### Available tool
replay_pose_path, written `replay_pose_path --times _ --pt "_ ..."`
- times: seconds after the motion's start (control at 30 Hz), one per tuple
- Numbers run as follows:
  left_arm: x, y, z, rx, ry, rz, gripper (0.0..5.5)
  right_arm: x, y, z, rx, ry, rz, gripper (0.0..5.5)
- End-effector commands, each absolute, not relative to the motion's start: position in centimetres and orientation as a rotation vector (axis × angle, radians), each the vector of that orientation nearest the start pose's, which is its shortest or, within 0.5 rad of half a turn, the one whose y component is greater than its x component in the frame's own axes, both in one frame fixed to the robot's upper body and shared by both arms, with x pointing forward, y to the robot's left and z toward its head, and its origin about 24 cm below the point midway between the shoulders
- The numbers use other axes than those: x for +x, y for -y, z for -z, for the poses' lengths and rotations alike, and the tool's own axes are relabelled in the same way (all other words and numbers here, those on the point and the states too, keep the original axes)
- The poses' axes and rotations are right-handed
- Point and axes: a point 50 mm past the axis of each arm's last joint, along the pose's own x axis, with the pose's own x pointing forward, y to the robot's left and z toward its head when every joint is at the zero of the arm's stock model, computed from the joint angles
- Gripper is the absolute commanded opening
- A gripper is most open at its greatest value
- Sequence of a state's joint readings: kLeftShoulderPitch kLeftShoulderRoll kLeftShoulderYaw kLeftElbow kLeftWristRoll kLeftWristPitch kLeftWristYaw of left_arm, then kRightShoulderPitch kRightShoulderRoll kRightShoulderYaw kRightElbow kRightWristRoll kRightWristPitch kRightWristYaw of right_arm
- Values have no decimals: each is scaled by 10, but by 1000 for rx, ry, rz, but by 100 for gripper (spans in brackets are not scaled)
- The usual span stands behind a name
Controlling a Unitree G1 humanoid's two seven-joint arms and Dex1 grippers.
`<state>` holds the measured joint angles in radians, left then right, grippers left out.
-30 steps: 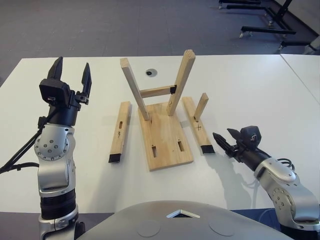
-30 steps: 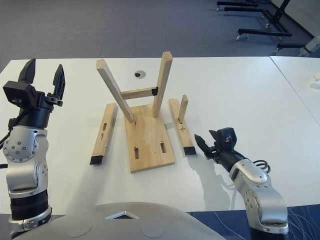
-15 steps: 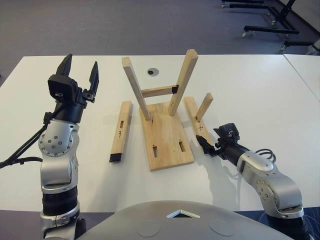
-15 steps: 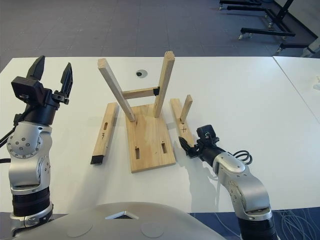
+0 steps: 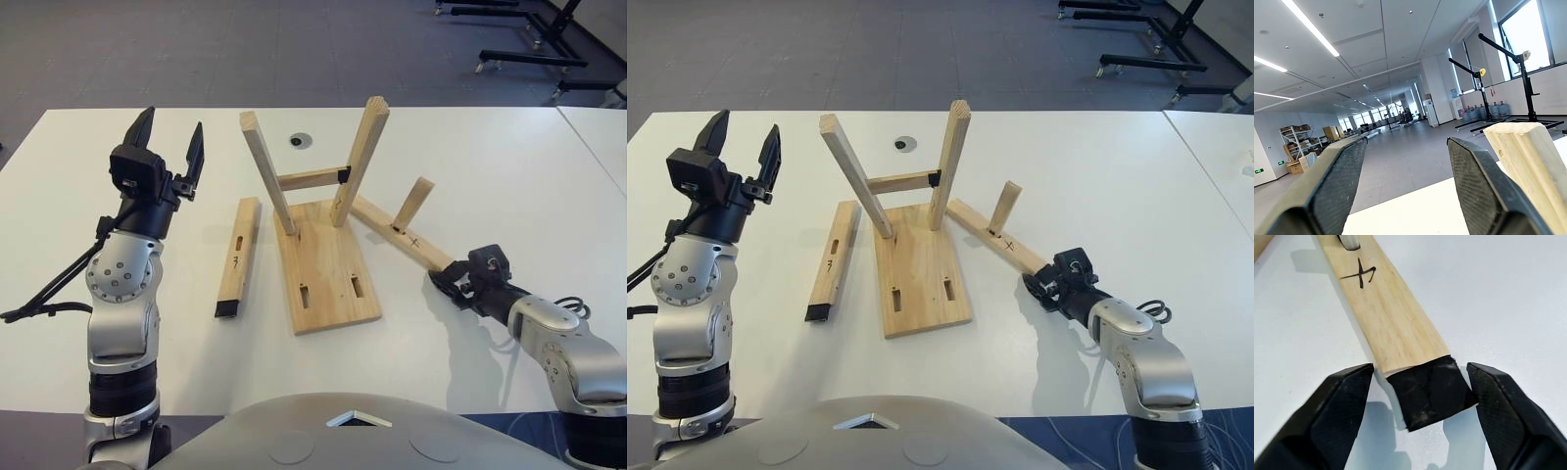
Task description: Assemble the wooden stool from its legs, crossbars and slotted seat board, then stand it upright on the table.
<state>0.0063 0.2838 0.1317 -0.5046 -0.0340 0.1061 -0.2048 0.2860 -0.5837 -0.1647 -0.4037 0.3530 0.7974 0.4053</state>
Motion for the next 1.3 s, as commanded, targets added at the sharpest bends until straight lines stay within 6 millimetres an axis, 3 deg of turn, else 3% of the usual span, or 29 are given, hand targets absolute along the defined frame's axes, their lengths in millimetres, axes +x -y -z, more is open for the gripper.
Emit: replay_pose_path --times 0.03,0.2,0.33,0.43,0.63,0.8,0.97,1.2,1.3 --pt "235 -192 -157 315 386 140 297 185 257 -45 -112 -663 -323 303" --pt "239 -192 -158 317 395 148 297 192 276 -41 -132 -652 -339 303" --pt "243 -192 -158 318 402 151 297 222 195 -17 -128 -620 -372 303" --pt "246 -192 -158 317 409 157 297 222 180 -14 -124 -622 -403 303" --pt "248 -192 -160 320 420 165 297 230 187 -14 -142 -608 -346 303" --pt "251 -193 -161 323 425 169 297 233 177 -10 -123 -590 -355 303" --pt "255 -190 -163 322 434 187 297 248 167 -7 -130 -557 -393 303" --pt "259 -188 -166 323 446 205 297 258 170 1 -149 -560 -373 303" --pt "260 -190 -167 325 448 199 297 256 172 2 -131 -566 -371 248"
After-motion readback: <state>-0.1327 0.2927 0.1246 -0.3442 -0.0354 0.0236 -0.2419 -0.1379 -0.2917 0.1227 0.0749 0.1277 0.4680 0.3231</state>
